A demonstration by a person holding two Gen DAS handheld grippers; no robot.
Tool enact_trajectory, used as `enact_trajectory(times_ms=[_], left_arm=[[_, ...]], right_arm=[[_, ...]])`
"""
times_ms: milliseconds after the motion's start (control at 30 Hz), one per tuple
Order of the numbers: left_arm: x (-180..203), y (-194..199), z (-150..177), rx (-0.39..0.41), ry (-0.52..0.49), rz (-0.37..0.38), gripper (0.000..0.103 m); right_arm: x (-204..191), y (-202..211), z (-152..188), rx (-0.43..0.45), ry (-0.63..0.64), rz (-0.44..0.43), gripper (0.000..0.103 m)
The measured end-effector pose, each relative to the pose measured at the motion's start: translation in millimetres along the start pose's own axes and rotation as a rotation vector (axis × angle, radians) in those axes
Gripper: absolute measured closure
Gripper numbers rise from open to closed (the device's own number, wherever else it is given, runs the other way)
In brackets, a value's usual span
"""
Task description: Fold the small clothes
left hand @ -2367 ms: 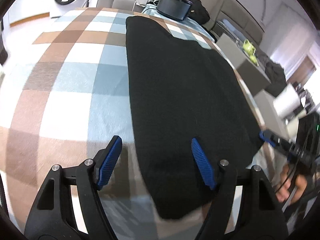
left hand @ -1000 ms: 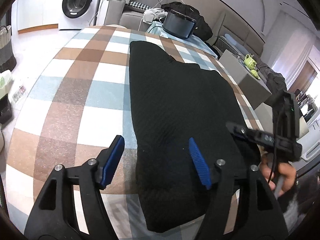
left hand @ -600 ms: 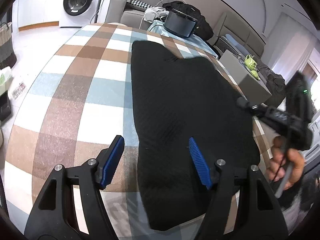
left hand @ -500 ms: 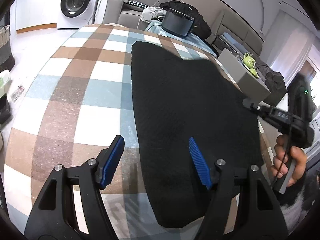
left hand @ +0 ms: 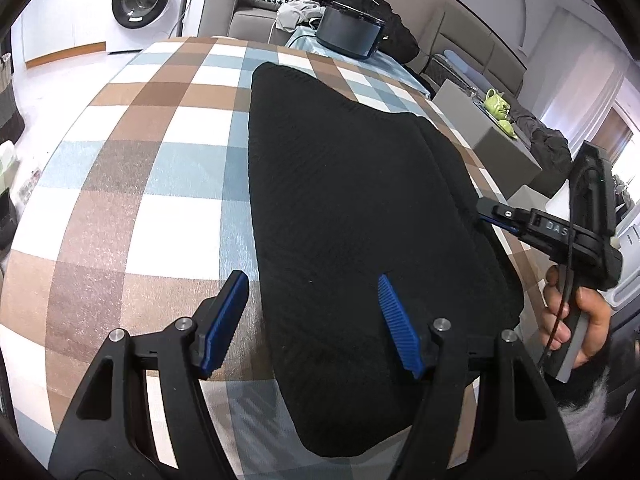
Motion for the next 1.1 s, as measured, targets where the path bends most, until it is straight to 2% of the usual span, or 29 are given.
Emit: enact_trajectory(times_ms=[167,233,300,333,367,433,500,567,633,667,767,833,1100], left_arm=[[-2.7,-2.4,0.9,-0.008,0.000,0.000,0.038],[-4.4,-3.6,1.3,-0.009,0.004,-0.002,0.038],[-6.2,-5.1,1.1,-0.011,0.013,0.002,0.038],[-6.9,-5.9,0.6,-0.012,0.019,0.002,0.038],[-7.1,-6.1,-0.2,-0.010,0.022,0.003,0.038],[-6.0,-5.0,-2.2,-0.005,0.018,0.006,0.038],[-4.2,-3.2,-4.5,0.004,0.009,0.006,0.038],[-3.5,-2.9,-6.3,0.007,0.006,0.008,0.038],[-3.6,-5.1,-7.1,0.004,0.005,0.009,0.038],[-3.4,-6.3,-6.7,0.000,0.007,0.010,0.038],[-2.3,-11.8,-4.7,-0.017,0.009,0.018,0.038],[0.5,-13.0,-2.6,-0.023,-0.004,0.015,0.038],[-2.5,-15.4,0.0,-0.031,0.006,0.012,0.038]], right_arm=[[2.4,-30.5,-5.7,-0.066,-0.027,-0.015,0.081],[-0.1,-38.6,-10.4,-0.077,-0.038,-0.050,0.082],[-2.0,-46.6,-16.5,-0.105,-0.054,-0.057,0.087],[-2.6,-48.7,-19.1,-0.113,-0.058,-0.048,0.097],[-4.2,-49.0,-22.1,-0.111,-0.058,-0.041,0.098],[-13.6,-36.4,-27.4,-0.052,-0.018,-0.031,0.099],[-26.2,-5.1,-33.1,0.053,0.046,-0.038,0.099],[-26.9,18.7,-35.8,0.117,0.068,-0.023,0.099],[-17.2,26.9,-35.4,0.152,0.068,0.041,0.099],[-9.6,23.6,-33.6,0.139,0.068,0.075,0.099],[22.2,-8.6,-27.7,-0.001,-0.004,0.082,0.099],[31.8,-19.3,-23.0,-0.035,-0.027,0.077,0.098],[29.8,-24.9,-23.4,-0.032,-0.040,0.060,0.094]])
Point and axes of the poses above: each gripper's, at about its wrist camera, not at the fingertips, and y roughly against the way its jaws point, x to its right, z to its underside, the point moved 1 cm from there along -y, roughly the way its jaws point, and after that the axes turned 13 degrees about z, right-handed, at the moved point
